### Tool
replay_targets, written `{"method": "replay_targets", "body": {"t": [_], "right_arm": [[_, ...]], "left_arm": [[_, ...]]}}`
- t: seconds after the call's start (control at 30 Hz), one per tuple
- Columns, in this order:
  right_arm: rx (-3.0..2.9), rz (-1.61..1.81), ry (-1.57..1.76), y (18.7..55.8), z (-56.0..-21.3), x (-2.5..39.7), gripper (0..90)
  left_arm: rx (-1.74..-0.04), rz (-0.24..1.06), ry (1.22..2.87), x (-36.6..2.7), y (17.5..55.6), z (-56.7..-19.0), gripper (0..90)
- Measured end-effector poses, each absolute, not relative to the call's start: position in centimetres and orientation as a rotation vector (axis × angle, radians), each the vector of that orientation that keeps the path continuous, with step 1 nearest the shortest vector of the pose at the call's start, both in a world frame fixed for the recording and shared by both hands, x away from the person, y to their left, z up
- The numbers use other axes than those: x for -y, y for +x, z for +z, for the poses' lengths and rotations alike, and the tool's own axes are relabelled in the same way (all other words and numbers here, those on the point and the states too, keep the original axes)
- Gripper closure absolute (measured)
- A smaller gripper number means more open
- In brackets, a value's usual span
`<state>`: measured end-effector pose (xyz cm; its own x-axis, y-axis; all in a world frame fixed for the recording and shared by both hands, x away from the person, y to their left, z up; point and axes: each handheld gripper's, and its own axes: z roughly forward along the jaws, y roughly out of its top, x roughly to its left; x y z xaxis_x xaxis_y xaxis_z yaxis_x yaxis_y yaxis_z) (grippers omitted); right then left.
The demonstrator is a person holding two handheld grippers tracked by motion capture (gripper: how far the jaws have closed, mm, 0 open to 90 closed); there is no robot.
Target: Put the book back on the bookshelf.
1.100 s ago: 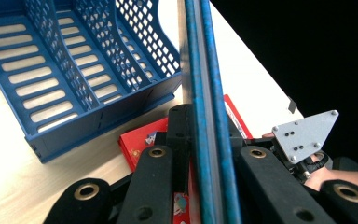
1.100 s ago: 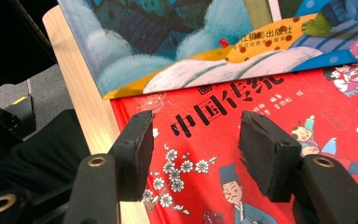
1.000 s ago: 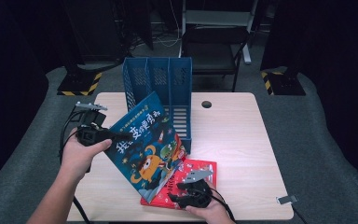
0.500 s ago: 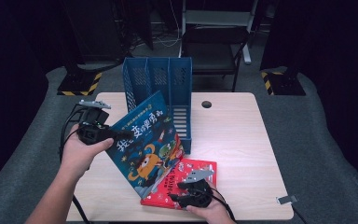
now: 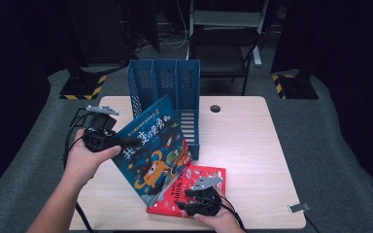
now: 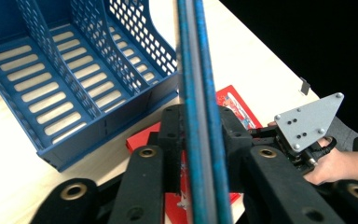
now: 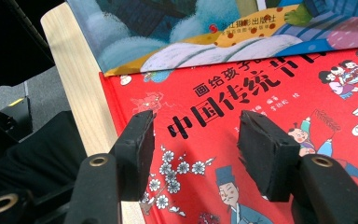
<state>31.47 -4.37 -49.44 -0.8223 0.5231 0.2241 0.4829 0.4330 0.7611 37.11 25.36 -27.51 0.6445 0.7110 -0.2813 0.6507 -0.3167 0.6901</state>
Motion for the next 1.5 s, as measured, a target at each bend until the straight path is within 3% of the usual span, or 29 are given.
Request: {"method": "replay_targets", "body": {"t": [0.17,0.3,0.47,0.83,1.5], "right_arm": [[-2.622,1.361,0.912,31.5,-49.5,4.4,45.4],[-2.612,1.372,0.918,31.4,-49.5,4.3,45.3],[-2.622,1.378,0.895,31.2,-49.5,4.0,45.4],[-2.597,1.264,0.796,30.9,-49.4,2.7,51.6],[-2.584,1.277,0.839,30.8,-49.5,2.4,51.5]], "left_arm": [[-1.081,0.113,2.074,-25.1,37.2,-27.7,68.6],[-1.061,0.115,2.142,-24.9,37.3,-28.6,72.7],[-1.064,0.037,2.121,-24.7,37.4,-29.3,72.9],[-1.038,0.044,2.177,-24.1,37.5,-28.4,73.7],[-1.065,-0.007,2.210,-23.7,37.2,-28.8,74.8]]}}
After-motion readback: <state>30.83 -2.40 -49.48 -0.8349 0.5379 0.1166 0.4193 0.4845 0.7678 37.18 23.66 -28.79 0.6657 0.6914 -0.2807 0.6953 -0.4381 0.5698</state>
